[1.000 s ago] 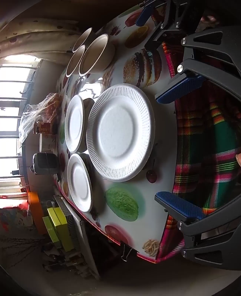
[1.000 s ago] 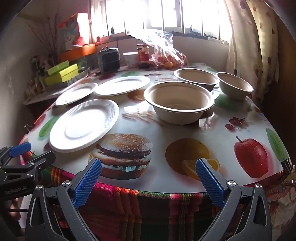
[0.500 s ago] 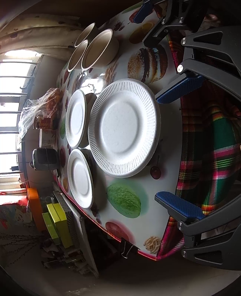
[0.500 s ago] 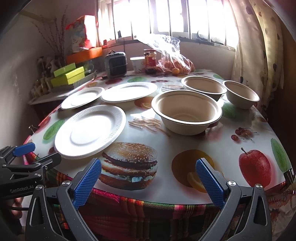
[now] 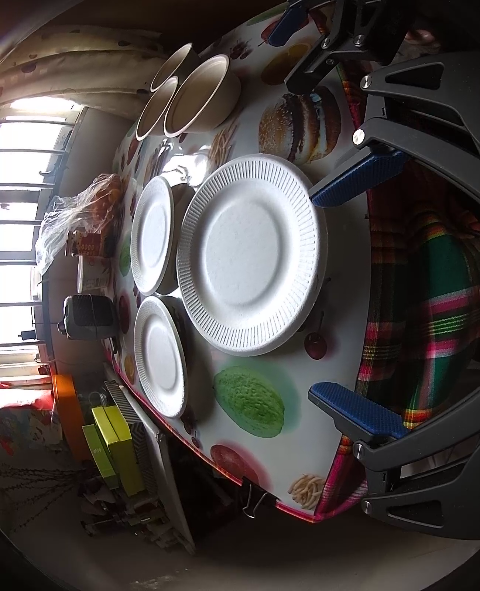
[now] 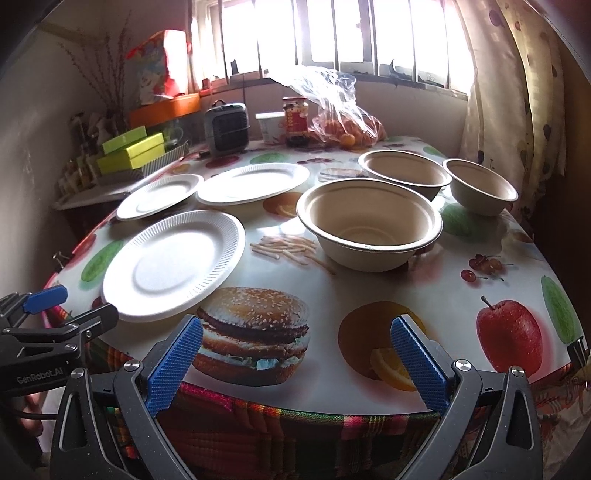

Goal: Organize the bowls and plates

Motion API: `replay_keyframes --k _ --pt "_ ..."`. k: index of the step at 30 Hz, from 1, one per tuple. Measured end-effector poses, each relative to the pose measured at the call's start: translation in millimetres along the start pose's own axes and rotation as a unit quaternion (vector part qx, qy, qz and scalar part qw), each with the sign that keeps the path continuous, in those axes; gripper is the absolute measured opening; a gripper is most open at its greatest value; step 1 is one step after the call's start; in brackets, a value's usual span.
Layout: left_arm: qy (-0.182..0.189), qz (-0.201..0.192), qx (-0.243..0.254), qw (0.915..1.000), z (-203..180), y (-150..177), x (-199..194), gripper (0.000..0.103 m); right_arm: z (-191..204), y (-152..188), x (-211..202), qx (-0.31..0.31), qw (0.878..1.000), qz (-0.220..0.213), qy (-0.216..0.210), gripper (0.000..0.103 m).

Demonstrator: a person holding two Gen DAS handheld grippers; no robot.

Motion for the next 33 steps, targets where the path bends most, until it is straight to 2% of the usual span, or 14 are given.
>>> replay_keyframes --k 33 --pt "-0.003 0.005 -0.008 1.0000 5.6 -5.2 4.4 0.096 1.0 -4.4 -0.2 -0.003 1.000 -0.004 -0.002 0.103"
Point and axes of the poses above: each gripper's, at about its wrist camera, not at the fingertips, and x roughly the way its jaws point, z to its left, y to its underside, the point moved 3 cm from there along x, roughly the way its jaws point, and after that the axes turned 2 degrees about -z, right-handed, at the moved point
